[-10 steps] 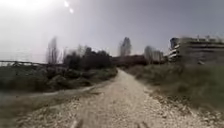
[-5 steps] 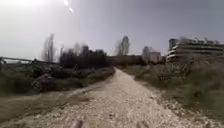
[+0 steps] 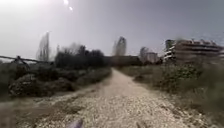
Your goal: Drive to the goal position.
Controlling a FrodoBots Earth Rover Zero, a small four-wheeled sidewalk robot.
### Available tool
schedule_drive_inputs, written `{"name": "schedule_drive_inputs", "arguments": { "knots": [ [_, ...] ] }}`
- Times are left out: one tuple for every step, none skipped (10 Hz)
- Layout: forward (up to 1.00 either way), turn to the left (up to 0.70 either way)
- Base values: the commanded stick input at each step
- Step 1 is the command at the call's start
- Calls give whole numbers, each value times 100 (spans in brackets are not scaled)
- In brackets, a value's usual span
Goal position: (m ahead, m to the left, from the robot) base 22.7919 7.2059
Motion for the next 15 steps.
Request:
{"name": "schedule_drive_inputs", "arguments": {
  "knots": [
    [100,-6],
    [100,0],
    [100,0],
    [100,0],
    [100,0],
    [100,0],
    [100,0],
    [100,0],
    [100,0],
    [100,0],
    [100,0],
    [100,0],
    [100,0],
    [100,0],
    [100,0]
  ]
}}
